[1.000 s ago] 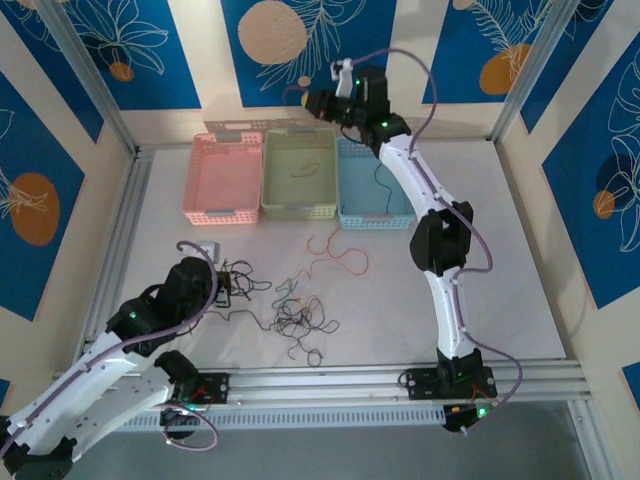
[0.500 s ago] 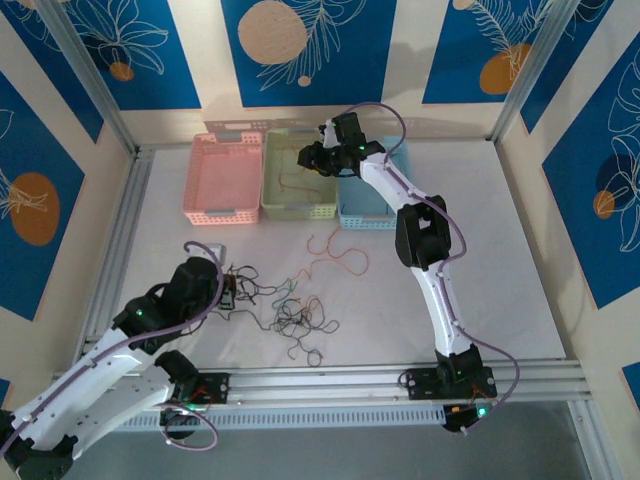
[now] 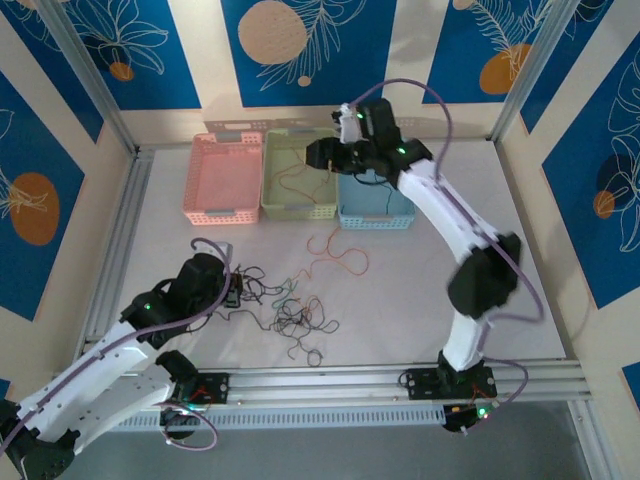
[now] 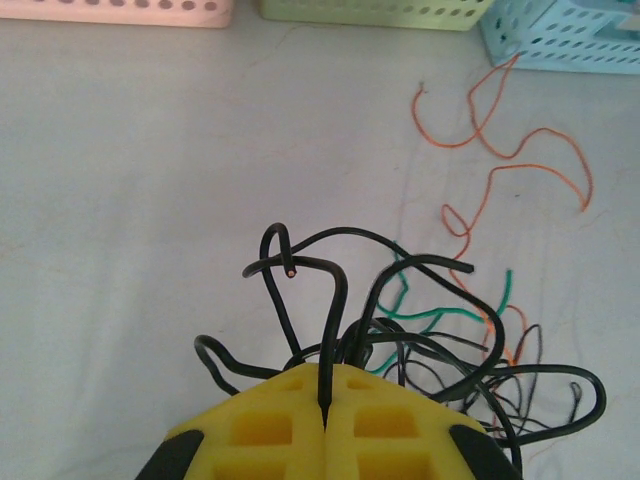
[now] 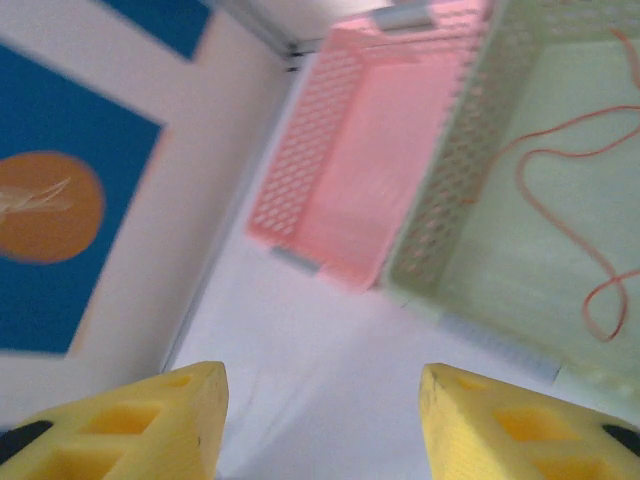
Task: Untangle the cables
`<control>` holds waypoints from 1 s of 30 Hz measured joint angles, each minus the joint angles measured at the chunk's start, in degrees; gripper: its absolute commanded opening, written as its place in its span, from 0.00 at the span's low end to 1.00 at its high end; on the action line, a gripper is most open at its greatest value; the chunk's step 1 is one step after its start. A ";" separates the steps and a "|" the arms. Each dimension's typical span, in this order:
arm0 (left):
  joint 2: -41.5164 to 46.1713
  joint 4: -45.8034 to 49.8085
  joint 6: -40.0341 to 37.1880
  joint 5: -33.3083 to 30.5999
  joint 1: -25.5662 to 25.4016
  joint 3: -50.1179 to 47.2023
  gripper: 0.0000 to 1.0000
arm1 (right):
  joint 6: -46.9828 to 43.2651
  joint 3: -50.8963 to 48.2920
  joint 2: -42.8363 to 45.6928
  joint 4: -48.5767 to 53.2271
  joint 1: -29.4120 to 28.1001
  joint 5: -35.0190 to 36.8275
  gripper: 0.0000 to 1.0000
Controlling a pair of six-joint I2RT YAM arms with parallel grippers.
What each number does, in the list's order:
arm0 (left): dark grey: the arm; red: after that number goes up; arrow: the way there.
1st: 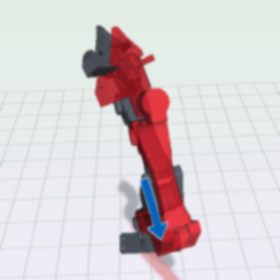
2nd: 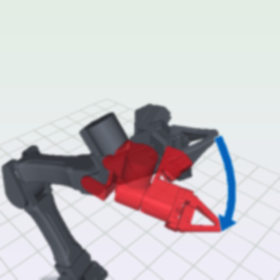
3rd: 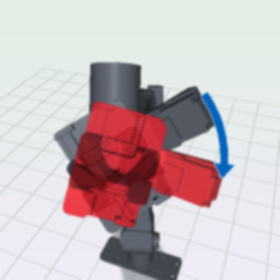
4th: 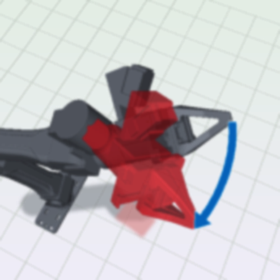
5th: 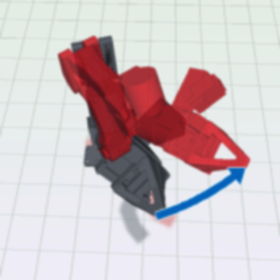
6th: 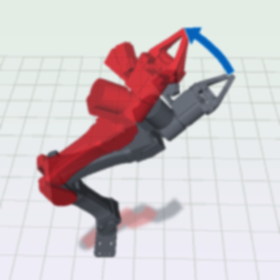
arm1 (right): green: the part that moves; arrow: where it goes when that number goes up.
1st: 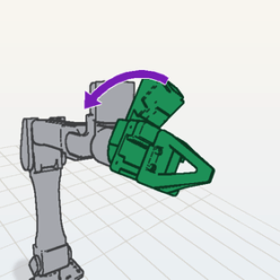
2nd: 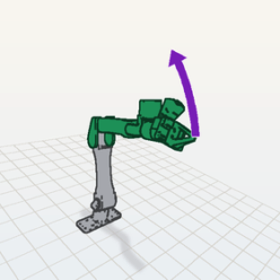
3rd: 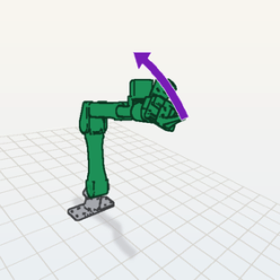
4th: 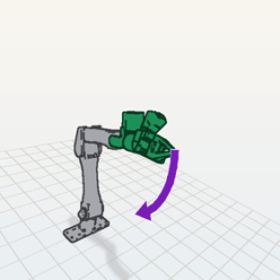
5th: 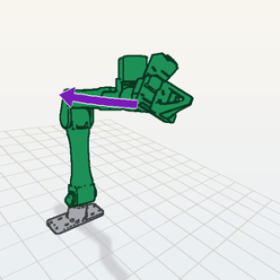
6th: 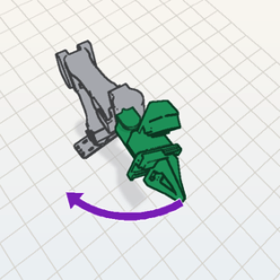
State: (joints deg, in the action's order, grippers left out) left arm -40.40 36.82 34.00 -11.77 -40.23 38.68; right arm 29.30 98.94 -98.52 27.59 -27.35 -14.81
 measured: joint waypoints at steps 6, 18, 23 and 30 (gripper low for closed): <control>1.73 -4.31 0.20 3.61 0.00 -0.28 0.00 | -0.66 -32.00 26.43 -9.25 -5.18 -3.30 0.51; -3.54 -8.15 -4.39 15.78 0.00 1.84 0.00 | -6.97 -50.88 38.58 -13.33 -16.41 -5.35 0.57; -5.51 -10.47 -7.21 20.39 0.00 2.23 0.00 | -10.27 -50.18 37.20 -14.69 -17.77 -5.11 0.57; -5.81 -12.92 -9.60 24.55 0.00 2.19 0.00 | -11.37 -46.90 31.30 -14.21 -17.99 -5.01 0.61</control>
State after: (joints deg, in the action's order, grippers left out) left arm -46.22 23.90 24.40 12.78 -40.23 40.86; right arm 17.93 52.03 -67.22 13.39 -45.34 -19.81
